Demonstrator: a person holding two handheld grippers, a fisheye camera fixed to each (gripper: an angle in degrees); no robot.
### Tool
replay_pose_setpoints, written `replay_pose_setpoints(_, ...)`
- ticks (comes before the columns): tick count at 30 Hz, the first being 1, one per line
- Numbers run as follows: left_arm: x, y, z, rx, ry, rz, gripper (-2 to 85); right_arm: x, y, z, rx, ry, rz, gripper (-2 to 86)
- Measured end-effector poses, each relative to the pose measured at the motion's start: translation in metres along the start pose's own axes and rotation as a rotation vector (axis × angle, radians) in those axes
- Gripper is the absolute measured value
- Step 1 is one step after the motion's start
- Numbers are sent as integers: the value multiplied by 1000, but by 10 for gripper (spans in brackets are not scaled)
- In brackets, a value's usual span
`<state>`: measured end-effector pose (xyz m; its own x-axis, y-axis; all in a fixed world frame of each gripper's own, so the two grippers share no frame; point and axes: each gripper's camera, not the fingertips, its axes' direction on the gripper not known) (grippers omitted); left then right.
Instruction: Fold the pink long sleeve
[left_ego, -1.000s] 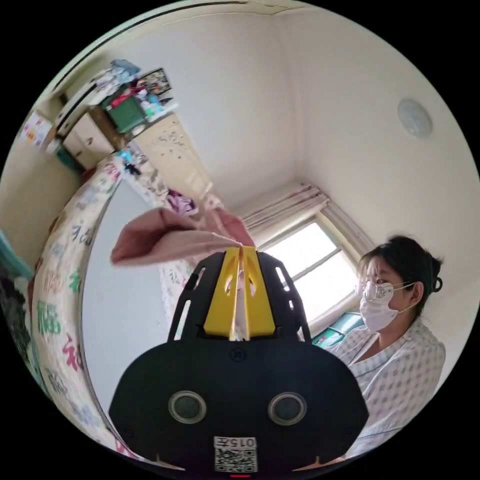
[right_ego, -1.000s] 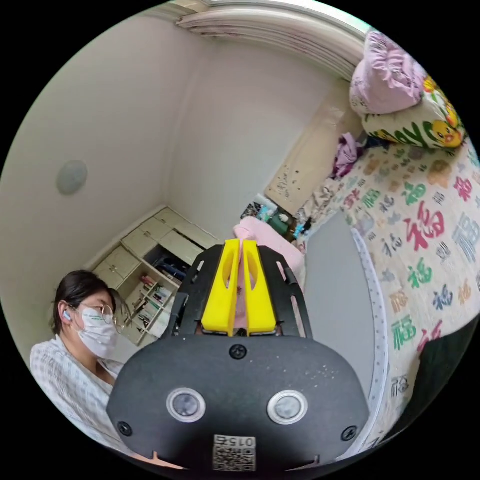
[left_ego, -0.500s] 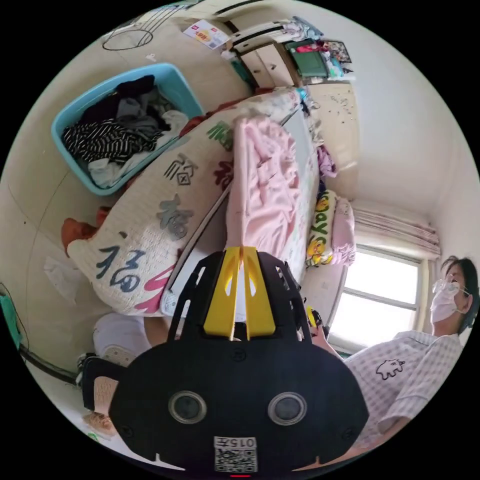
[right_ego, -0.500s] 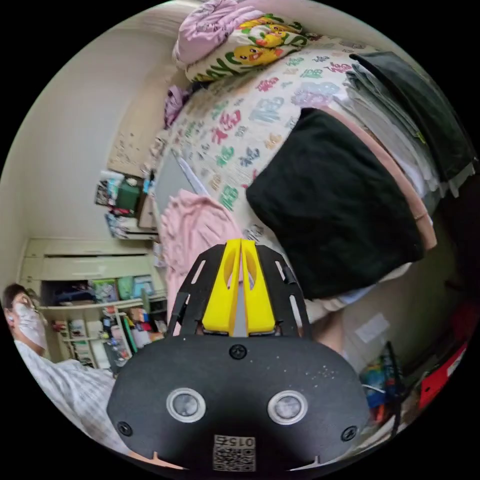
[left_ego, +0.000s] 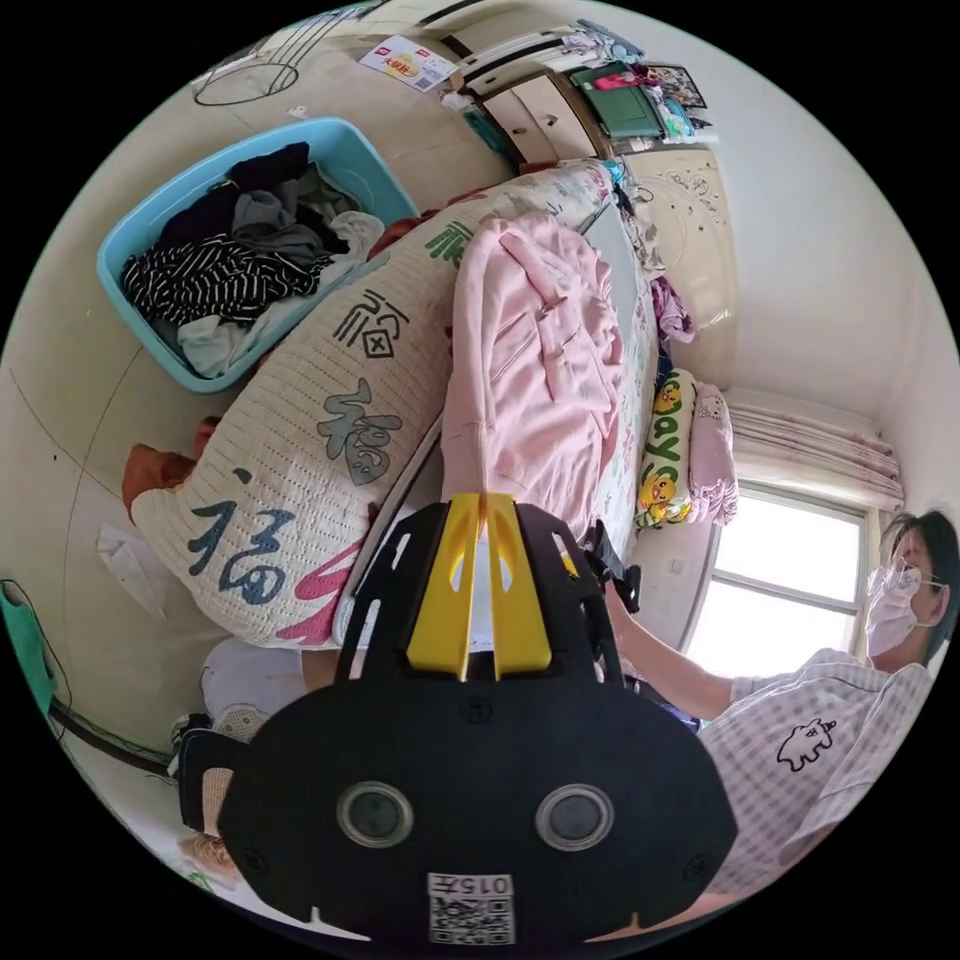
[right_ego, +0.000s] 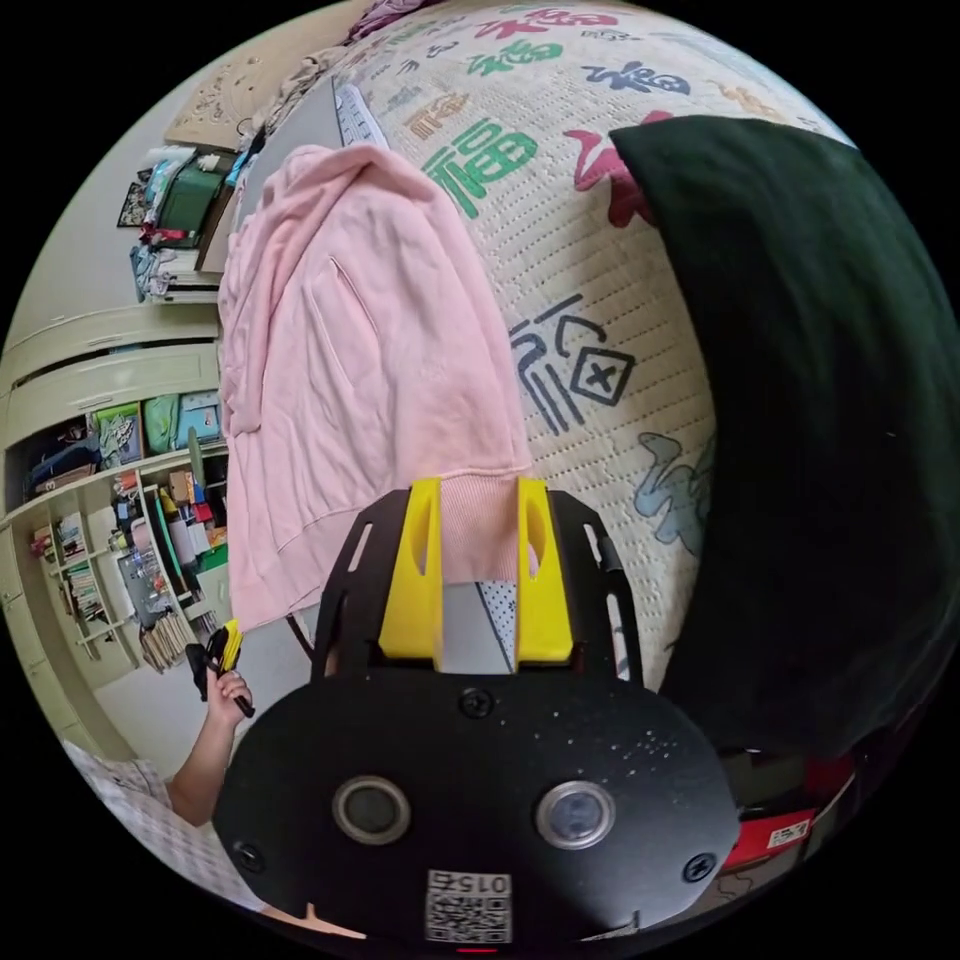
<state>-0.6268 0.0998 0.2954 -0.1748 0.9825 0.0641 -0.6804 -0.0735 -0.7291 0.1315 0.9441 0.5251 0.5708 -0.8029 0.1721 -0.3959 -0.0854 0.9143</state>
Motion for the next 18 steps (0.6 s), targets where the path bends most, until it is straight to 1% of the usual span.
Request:
replay_pose_setpoints(3,-2,0,11,1,-13,-14,-6,10,-15,14,-19,26,-18,80)
replay_pose_setpoints(5,0,1,20,8,-25,-25,-6,22,-22,21,-79,61,-23,7)
replay_pose_setpoints(7,5,2,26,16,-45,-23,-6,34,-28,27,-141,16,-21,-3)
replay_pose_setpoints(10,16,4,32,17,-55,-35,-6,44,-35,28,-141,47,-46,-7)
replay_pose_setpoints(12,26,5,32,9,-129,-21,-7,41,-34,31,-183,121,-137,-8)
replay_pose_setpoints(14,42,4,25,-5,-256,35,-7,35,-26,35,-238,227,-270,-8)
replay_pose_setpoints(15,46,4,24,-13,-280,54,-7,35,-24,35,-246,238,-289,-8)
replay_pose_setpoints(16,53,4,21,-29,-319,82,-7,39,-18,40,-317,312,-309,-8)
replay_pose_setpoints(17,58,5,21,-46,-337,100,-7,45,-4,50,-402,457,-378,-8)
replay_pose_setpoints(18,60,5,21,-56,-333,106,-7,51,4,54,-445,523,-389,-8)
